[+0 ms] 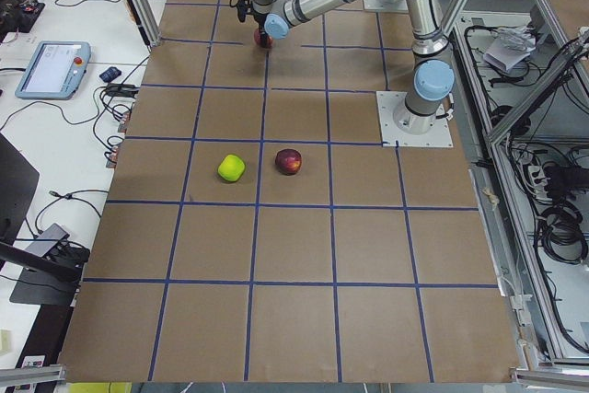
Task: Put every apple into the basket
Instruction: 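Carry the red apple to the table center and open the left gripper, then move the left gripper down onto the dark red apple, then grasp the dark red apple with left while right grasps the red apple, then carry dark red apple to center with left while right carries red apple to basket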
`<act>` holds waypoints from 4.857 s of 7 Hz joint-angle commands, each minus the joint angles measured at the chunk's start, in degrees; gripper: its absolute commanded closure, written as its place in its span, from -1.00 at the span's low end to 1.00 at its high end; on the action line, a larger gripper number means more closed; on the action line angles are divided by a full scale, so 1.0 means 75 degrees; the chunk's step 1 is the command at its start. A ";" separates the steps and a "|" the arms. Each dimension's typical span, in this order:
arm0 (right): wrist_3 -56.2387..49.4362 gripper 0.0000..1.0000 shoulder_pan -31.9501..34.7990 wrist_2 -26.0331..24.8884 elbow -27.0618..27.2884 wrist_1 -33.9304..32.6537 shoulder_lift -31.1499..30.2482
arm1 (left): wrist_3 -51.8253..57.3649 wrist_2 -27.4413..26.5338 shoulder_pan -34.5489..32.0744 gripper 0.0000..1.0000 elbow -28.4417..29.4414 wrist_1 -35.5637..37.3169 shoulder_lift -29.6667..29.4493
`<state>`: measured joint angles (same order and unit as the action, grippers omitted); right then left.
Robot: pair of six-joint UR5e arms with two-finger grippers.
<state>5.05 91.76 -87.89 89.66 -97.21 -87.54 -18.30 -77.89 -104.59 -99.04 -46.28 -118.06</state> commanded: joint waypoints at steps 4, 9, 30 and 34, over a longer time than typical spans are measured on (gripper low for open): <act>0.0006 -1.00 0.0012 0.0000 -0.0013 0.0000 -0.0012 | 0.4973 -0.1452 0.3379 -1.00 0.0127 -0.4101 0.1840; 0.0018 -1.00 0.0035 0.0012 -0.0002 0.0000 -0.0012 | 0.8860 -0.2235 0.6725 -1.00 -0.1383 -0.3065 0.2066; -0.0803 0.57 -0.1561 -0.0608 0.1225 -0.2532 0.1434 | 0.0975 0.0506 0.0842 0.76 -0.1068 -0.0940 0.1366; -0.5395 0.80 -0.4924 -0.0317 0.1756 -0.2823 0.1300 | -0.0455 0.0459 -0.0128 0.63 -0.0742 0.0732 0.0252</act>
<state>-24.09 63.27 -90.64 102.73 -117.25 -77.97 -20.48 -74.24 -104.86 -105.79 -42.85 -114.06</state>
